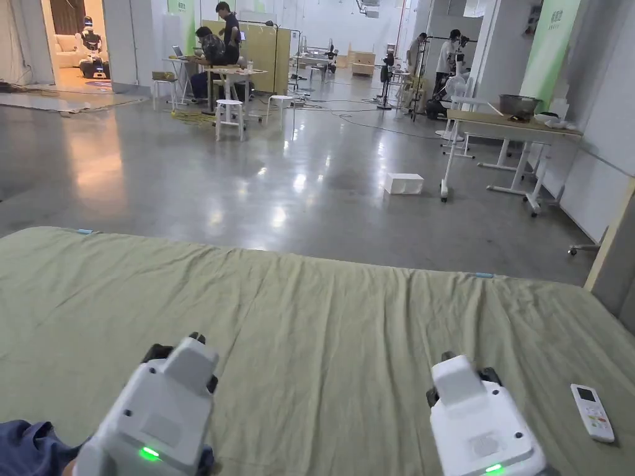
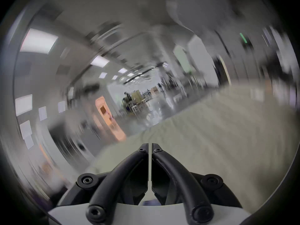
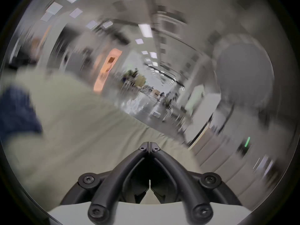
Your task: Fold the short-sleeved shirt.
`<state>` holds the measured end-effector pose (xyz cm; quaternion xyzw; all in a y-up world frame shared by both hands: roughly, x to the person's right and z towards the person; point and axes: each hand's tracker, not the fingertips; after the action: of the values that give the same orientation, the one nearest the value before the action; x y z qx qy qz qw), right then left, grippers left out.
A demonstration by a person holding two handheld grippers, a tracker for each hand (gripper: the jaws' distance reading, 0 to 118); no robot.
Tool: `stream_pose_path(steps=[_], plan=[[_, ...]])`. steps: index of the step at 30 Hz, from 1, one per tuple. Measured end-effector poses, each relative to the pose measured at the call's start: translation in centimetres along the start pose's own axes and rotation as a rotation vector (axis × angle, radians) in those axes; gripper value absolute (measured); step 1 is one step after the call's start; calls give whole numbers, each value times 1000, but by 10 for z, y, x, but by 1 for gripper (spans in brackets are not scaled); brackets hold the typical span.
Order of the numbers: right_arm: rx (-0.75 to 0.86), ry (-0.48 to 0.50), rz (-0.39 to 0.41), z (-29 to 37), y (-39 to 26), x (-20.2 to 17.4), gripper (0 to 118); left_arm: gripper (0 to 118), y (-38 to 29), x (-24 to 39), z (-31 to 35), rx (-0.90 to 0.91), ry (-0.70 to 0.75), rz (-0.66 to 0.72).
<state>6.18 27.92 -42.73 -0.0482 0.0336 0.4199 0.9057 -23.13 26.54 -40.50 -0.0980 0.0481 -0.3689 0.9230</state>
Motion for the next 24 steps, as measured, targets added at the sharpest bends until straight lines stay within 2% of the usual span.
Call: stream_pose_path(steps=[2,3,5,6,7,9,10,11,13,15,18,20,21,23,24], plan=[[50,-44,293,4,-3,-16,0,3,-8,13,1,7,23,-239],[80,-41,388,6,-8,-21,0,3,-14,16,1,10,25,-325],[86,-46,497,6,-16,-26,0,3,-20,17,3,26,16,-381],[94,-35,511,7,-16,-26,0,3,-21,15,3,26,12,-377],[100,-35,488,8,-17,-26,0,3,-21,13,4,27,14,-360],[101,-33,446,13,-11,-21,0,3,-18,3,3,21,-9,-185],[103,-34,396,13,-9,-20,0,3,-17,0,3,21,-6,-113],[92,-31,291,14,-5,-16,0,3,-15,-5,3,16,-3,-6],[68,-25,32,10,-4,-2,0,3,-11,-16,3,3,-22,239],[49,-65,-218,13,-1,7,0,3,-12,-30,3,-3,-50,548],[29,-100,-529,12,-2,18,0,3,-20,-42,3,21,-43,937],[3,-111,-724,13,-3,24,0,3,-25,-44,6,47,-15,1039],[-49,-105,-857,12,-9,25,0,3,-22,-42,6,37,-5,1036],[-72,-119,-924,10,-13,28,0,3,-20,-43,5,35,-13,1007],[-64,-132,-926,11,-11,28,0,3,-20,-44,6,33,-11,1007]])
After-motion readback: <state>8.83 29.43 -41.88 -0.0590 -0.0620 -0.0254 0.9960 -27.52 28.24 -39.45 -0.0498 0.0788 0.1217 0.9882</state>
